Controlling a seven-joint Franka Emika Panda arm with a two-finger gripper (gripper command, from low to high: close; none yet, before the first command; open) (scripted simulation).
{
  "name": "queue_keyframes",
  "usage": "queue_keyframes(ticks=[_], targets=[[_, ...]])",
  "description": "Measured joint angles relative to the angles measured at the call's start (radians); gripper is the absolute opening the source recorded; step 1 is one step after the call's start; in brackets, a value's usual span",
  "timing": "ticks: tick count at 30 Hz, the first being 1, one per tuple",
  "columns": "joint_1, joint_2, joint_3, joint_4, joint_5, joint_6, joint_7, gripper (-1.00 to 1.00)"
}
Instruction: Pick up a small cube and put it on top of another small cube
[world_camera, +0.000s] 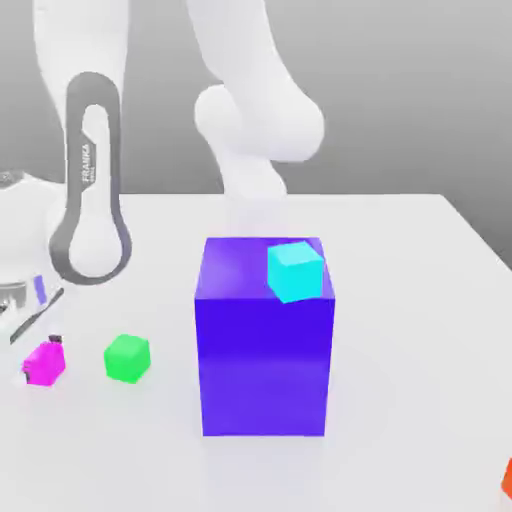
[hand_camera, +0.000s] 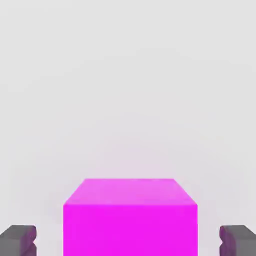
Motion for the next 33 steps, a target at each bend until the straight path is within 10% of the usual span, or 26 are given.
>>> queue_keyframes(ticks=[10,22,30,31,33], targets=[[0.057,-0.186,-0.082,-0.042,-0.121,-0.142,0.093,-1.00],[0.134,-0.614,0.014,-0.341,-0.287,-0.265,0.373,-1.00],[0.160,-0.385,0.020,-0.351,-0.237,-0.027,0.351,-1.00],[0.161,-0.359,0.021,-0.350,-0.226,-0.001,0.344,1.00],[0.163,-0.359,0.021,-0.350,-0.226,-0.001,0.344,1.00]])
